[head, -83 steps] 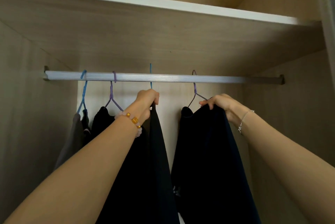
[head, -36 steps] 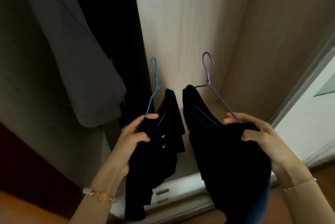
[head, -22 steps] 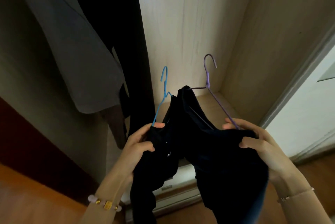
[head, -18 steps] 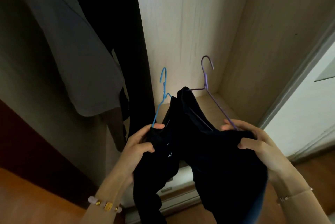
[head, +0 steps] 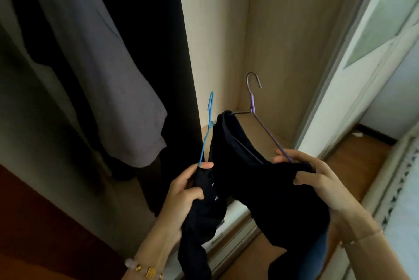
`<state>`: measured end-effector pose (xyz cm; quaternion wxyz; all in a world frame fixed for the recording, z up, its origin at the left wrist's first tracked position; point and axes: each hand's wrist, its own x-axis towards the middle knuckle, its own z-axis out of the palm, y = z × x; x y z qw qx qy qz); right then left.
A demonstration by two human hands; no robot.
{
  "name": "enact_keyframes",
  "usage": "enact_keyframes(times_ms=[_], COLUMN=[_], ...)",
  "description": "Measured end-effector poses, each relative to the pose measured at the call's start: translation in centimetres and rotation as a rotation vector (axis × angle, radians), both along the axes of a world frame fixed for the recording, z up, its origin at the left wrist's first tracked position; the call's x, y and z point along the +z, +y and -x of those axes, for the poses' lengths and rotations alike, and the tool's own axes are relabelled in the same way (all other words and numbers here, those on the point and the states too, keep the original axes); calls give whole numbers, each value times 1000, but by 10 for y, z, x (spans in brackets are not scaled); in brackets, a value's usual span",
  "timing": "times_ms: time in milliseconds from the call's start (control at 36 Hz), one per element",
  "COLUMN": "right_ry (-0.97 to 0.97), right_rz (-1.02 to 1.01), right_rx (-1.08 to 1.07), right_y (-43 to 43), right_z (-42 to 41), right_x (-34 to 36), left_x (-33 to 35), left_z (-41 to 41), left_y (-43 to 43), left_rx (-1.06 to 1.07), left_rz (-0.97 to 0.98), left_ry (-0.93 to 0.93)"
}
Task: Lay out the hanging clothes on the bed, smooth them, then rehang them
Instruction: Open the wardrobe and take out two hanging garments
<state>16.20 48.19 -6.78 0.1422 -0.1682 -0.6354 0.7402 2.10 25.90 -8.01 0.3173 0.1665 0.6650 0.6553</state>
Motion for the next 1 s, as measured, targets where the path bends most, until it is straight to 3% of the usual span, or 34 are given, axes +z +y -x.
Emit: enact_keyframes(times_ms=[278,500,806,1000], right_ry=[17,-143,-55,-7], right_rz=[57,60,158,170], right_rx=[-491,-731,-1293,-1489], right_y=[-128,-210,-371,-494], right_z=[-87,-178,-324,-424], right_x=[1,6,-13,-1], left_x=[6,5,13,25], left_z=[-24,-67,-188,-297], left_y=[-52,-64,-111,-172], left_rx=[-345,-606,-1059,-1271], left_rz=[17,16,21,-36], left_ry=[80,31,2,-7])
